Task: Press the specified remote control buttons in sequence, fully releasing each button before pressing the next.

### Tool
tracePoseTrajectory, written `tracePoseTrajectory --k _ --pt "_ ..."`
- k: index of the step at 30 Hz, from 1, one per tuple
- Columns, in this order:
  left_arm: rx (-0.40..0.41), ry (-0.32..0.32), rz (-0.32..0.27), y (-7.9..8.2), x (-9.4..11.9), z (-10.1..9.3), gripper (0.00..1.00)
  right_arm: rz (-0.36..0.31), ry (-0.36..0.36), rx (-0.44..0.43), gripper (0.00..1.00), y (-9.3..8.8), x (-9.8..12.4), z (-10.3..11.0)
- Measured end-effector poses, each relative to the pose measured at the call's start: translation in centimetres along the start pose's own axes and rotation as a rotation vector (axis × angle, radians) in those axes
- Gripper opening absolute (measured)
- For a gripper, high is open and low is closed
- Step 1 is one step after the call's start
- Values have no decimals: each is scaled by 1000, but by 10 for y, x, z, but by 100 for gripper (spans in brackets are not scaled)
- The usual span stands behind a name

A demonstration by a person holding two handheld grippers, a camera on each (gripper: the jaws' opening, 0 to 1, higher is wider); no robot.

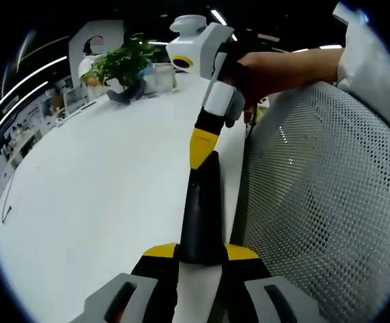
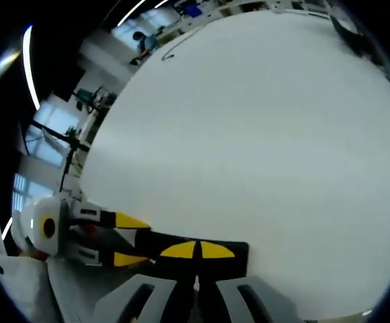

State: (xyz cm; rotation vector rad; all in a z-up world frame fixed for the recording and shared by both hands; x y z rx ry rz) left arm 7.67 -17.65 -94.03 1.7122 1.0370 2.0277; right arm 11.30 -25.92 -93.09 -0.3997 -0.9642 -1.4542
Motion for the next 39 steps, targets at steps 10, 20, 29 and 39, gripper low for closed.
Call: tracePoseTrajectory --k 10,20,29,39 --pt "6 3 -6 0 0 0 24 -5 -12 24 0 0 -1 0" --pt "9 5 -8 0 -1 0 24 -7 -35 83 0 0 -2 0" --pt "12 6 -10 0 -1 1 24 -9 -58 146 0 0 -3 1" --pt "15 9 -12 1 -2 1 24 -12 -68 173 0 1 -2 0"
Point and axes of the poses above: the point that each gripper's makers call its tool centre point, and the gripper's own axes: x roughly backward along the fingers, z roughly to its left, y roughly out of its top, the point moved 1 cm from there along x, roughly backward along the fingers, and after that the axes turned 3 degrees about y, right-handed, at the moved point
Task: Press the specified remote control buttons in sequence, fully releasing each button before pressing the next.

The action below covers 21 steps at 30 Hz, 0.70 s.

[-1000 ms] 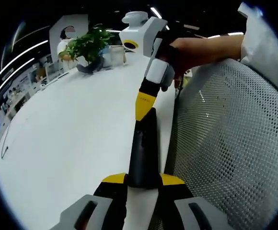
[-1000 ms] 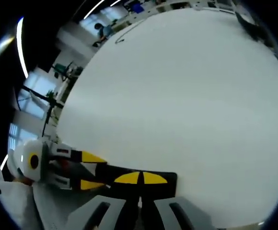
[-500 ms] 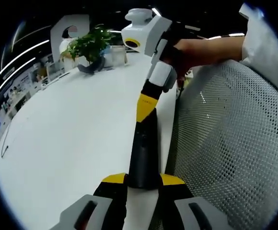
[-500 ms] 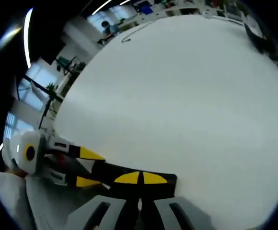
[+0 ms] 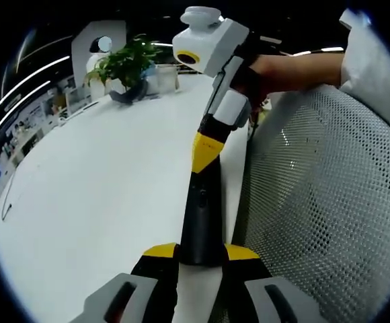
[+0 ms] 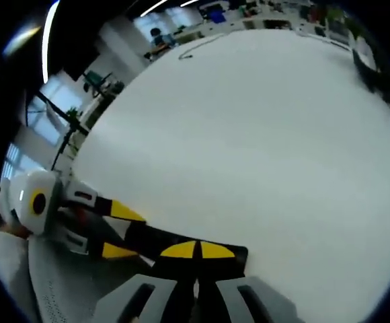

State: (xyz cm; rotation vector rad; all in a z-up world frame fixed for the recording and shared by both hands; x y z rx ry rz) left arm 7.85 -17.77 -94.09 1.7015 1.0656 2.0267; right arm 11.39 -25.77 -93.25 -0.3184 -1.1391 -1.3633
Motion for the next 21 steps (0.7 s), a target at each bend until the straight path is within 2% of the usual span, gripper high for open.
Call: tracePoseTrajectory --k 3,8,13,16,21 --pt "-1 1 0 0 0 0 24 4 -2 2 0 0 0 0" --pt "-1 2 2 0 0 0 24 17 24 -71 0 1 2 -1" --pt "0 3 3 0 0 0 24 4 19 -61 0 4 5 0" --pt "0 3 3 0 0 0 24 -4 77 -101 0 5 5 7" --pt "2 6 5 0 0 0 25 10 89 -110 0 3 4 11"
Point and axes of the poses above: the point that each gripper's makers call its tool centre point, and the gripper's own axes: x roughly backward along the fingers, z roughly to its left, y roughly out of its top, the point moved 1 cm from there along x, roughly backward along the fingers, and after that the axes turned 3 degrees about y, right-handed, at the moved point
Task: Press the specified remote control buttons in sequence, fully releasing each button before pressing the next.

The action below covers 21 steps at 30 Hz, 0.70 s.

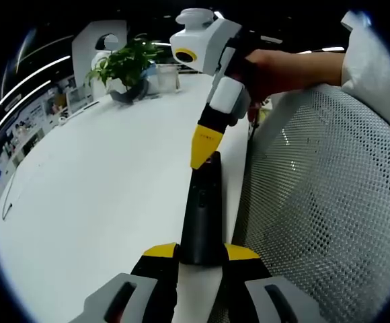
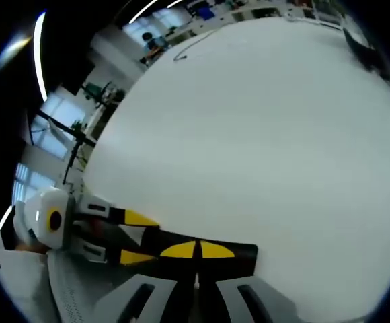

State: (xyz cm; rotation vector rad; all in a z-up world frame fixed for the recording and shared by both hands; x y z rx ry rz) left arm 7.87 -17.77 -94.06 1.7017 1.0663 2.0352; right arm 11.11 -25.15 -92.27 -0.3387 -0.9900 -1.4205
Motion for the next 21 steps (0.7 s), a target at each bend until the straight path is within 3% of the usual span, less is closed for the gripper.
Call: tracePoseTrajectory --k 6,10,17,21 --pt "5 4 1 0 0 0 25 49 26 -10 0 -8 -4 5" --pt "5 4 1 0 0 0 25 82 -1 13 0 -14 -6 3" --pt "3 2 -1 0 0 -1 25 88 -12 35 0 -15 -6 2" --pt "2 2 -1 0 -1 -1 25 79 -2 1 0 -15 -6 1"
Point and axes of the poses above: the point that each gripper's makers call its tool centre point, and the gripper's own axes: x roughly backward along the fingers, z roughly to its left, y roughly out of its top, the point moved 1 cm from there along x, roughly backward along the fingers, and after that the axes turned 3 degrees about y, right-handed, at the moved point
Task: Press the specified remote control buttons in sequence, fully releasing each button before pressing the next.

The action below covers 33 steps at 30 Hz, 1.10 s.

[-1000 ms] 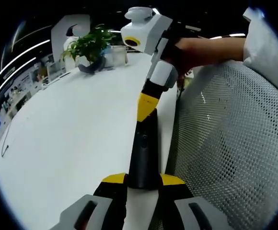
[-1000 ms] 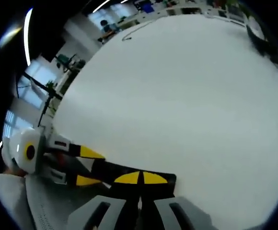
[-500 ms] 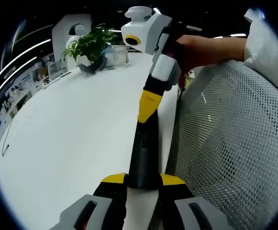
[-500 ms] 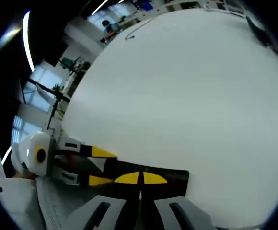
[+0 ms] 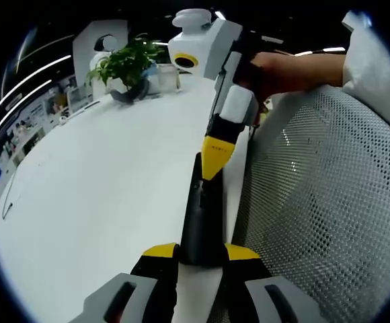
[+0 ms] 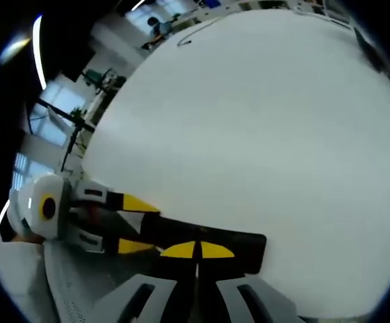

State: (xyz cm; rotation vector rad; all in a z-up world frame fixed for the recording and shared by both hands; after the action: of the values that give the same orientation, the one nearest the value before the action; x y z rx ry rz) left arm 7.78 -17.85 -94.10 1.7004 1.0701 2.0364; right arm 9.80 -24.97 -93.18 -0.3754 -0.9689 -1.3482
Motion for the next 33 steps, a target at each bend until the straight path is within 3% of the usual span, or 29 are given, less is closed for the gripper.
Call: tracePoseTrajectory --k 17,33 --pt "-2 -2 -2 0 0 0 25 -13 39 -94 0 1 2 0" --pt "-7 -5 -1 0 0 0 25 13 24 -118 0 -4 7 -1"
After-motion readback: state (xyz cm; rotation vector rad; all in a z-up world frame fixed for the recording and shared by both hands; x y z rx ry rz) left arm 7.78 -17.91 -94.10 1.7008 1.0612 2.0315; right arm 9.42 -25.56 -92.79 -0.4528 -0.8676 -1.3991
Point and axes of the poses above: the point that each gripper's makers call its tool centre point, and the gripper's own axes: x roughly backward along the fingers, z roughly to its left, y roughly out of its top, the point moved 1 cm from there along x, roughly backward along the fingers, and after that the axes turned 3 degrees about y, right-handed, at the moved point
